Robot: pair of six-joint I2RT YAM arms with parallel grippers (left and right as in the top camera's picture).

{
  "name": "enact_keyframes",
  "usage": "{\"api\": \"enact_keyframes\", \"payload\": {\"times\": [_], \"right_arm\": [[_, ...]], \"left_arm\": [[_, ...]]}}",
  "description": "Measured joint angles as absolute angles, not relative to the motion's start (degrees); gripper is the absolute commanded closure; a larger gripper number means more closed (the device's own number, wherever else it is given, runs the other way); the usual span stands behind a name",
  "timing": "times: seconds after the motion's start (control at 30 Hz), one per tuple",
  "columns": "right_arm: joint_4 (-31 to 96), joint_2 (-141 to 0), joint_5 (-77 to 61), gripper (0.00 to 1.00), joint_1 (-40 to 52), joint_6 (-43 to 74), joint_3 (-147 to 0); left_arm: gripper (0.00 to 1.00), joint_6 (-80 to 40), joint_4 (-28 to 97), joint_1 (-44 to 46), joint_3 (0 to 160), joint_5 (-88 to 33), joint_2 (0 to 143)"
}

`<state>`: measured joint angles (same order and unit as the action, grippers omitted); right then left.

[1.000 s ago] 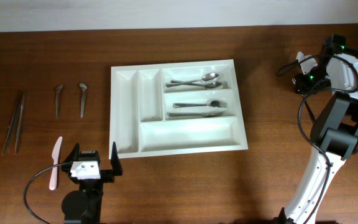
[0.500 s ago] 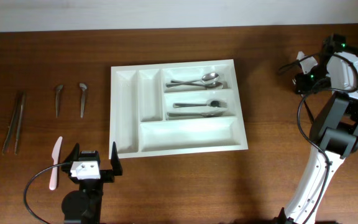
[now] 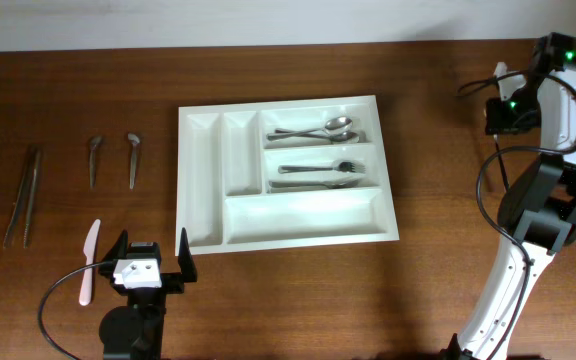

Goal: Pack container
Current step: 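Carry the held silver fork left over the tray's middle right compartment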

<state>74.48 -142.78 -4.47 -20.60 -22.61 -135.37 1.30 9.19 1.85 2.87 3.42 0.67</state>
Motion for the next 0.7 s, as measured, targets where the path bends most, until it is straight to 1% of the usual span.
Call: {"api": "enact_keyframes", "payload": {"times": [0.13, 0.37, 0.7], "right_arm": [[77.87, -142.78, -5.98, 0.96, -20.05, -17.3, -139.87], [80.73, -142.78, -14.59, 0.96, -17.76, -5.58, -147.65], [83.61, -142.78, -21.87, 0.96, -13.56, 7.55, -149.25]], "left_arm": [[0.01, 1.3, 9.19, 1.85, 2.87, 3.42, 0.67], [0.01, 1.3, 9.19, 1.85, 2.87, 3.42, 0.67], [0.01, 1.3, 9.19, 1.85, 2.87, 3.42, 0.67]]}}
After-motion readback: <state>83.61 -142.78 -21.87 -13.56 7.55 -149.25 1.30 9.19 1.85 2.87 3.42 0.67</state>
